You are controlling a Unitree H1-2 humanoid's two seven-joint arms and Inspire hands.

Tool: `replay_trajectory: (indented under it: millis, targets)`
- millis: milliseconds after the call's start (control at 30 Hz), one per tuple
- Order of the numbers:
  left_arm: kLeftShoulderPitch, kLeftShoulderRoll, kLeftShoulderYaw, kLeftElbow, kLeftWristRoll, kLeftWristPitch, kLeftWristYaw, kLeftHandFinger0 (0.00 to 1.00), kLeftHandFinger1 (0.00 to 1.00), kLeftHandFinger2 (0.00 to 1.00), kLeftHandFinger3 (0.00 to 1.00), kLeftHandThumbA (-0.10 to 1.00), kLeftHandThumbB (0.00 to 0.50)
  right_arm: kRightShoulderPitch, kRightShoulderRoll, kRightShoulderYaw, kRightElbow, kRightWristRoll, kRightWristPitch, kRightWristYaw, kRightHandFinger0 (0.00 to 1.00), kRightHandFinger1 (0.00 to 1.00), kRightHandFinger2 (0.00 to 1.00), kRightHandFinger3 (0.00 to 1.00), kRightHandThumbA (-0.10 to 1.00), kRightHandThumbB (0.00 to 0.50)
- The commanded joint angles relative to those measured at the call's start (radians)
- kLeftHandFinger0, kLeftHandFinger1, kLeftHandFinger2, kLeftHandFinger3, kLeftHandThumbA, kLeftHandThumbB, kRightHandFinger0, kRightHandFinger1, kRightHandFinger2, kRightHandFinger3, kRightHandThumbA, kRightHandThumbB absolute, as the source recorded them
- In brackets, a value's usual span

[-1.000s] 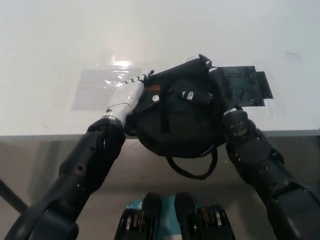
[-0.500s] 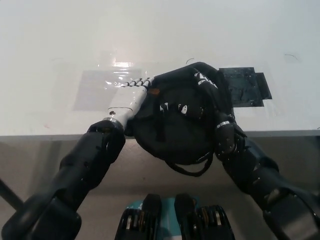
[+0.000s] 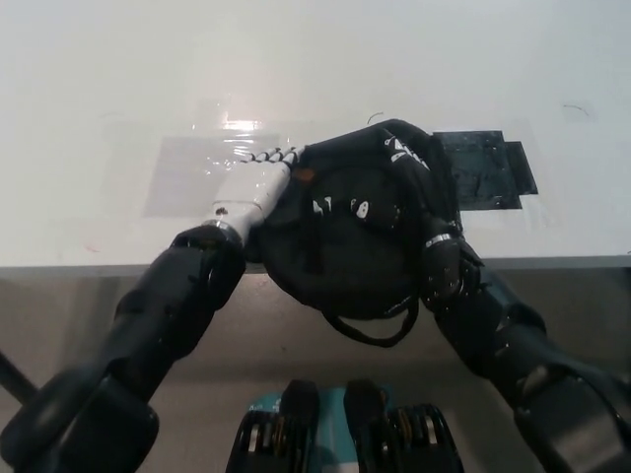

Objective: A soft travel bag is kept infront of the robot in the middle of the desk and the robot uses both its hands to press it to reduce its size

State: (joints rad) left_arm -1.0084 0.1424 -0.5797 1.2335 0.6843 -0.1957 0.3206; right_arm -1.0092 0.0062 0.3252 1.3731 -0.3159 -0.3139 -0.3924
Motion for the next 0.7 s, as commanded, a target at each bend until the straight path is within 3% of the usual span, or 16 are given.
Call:
replay_trajectory:
  millis: [0, 100, 167, 233, 300, 333, 367, 467, 600, 633, 667]
  targets:
    - [-0.087, 0.026, 0.013, -0.024, -0.012, 0.019, -0.083, 1.0, 1.0, 1.0, 1.0, 1.0, 0.032, -0.101, 0.002, -0.031, 0.011, 0.025, 0.048, 0.043, 1.0, 1.0, 1.0, 1.0, 1.0, 0.141]
    - [-0.165, 0.044, 0.029, -0.048, -0.018, 0.031, -0.093, 1.0, 1.0, 1.0, 1.0, 1.0, 0.071, -0.183, -0.011, -0.062, 0.004, 0.045, 0.059, 0.06, 1.0, 1.0, 1.0, 1.0, 1.0, 0.141]
    - [-0.215, 0.053, 0.049, -0.063, -0.03, 0.048, -0.114, 1.0, 1.0, 1.0, 1.0, 1.0, 0.07, -0.235, -0.013, -0.083, 0.0, 0.052, 0.073, 0.057, 1.0, 1.0, 1.0, 1.0, 1.0, 0.136]
    - [-0.255, 0.061, 0.066, -0.076, -0.034, 0.043, -0.11, 1.0, 1.0, 1.0, 1.0, 1.0, 0.003, -0.277, -0.014, -0.092, -0.002, 0.048, 0.059, 0.039, 1.0, 1.0, 1.0, 1.0, 1.0, 0.119]
    - [-0.306, 0.071, 0.099, -0.093, -0.049, 0.024, -0.073, 1.0, 1.0, 1.0, 1.0, 1.0, 0.0, -0.331, -0.014, -0.113, -0.011, 0.059, 0.038, 0.027, 1.0, 1.0, 1.0, 1.0, 1.0, 0.114]
    - [-0.319, 0.072, 0.117, -0.098, -0.057, 0.019, -0.055, 1.0, 1.0, 1.0, 1.0, 1.0, 0.023, -0.351, -0.017, -0.115, -0.014, 0.058, 0.047, 0.04, 1.0, 1.0, 1.0, 1.0, 1.0, 0.137]
    - [-0.334, 0.073, 0.139, -0.113, -0.072, 0.035, -0.065, 1.0, 1.0, 1.0, 1.0, 1.0, 0.103, -0.37, -0.021, -0.119, -0.021, 0.057, 0.041, 0.045, 1.0, 1.0, 1.0, 1.0, 1.0, 0.127]
    - [-0.384, 0.076, 0.205, -0.134, -0.113, 0.049, -0.075, 1.0, 1.0, 1.0, 1.0, 1.0, 0.206, -0.432, -0.033, -0.159, -0.04, 0.088, 0.05, 0.055, 1.0, 1.0, 1.0, 1.0, 1.0, 0.128]
    - [-0.419, 0.097, 0.276, -0.174, -0.149, 0.029, -0.093, 1.0, 1.0, 1.0, 1.0, 1.0, 0.245, -0.486, -0.054, -0.19, -0.095, 0.095, 0.03, 0.057, 1.0, 1.0, 1.0, 1.0, 1.0, 0.181]
    - [-0.424, 0.111, 0.284, -0.2, -0.145, 0.046, -0.108, 1.0, 1.0, 1.0, 1.0, 1.0, 0.245, -0.495, -0.058, -0.2, -0.122, 0.099, 0.03, 0.052, 1.0, 1.0, 1.0, 1.0, 1.0, 0.136]
    - [-0.42, 0.115, 0.297, -0.216, -0.15, 0.047, -0.105, 1.0, 1.0, 1.0, 1.0, 1.0, 0.241, -0.493, -0.063, -0.205, -0.146, 0.099, 0.015, 0.052, 1.0, 1.0, 1.0, 1.0, 1.0, 0.13]
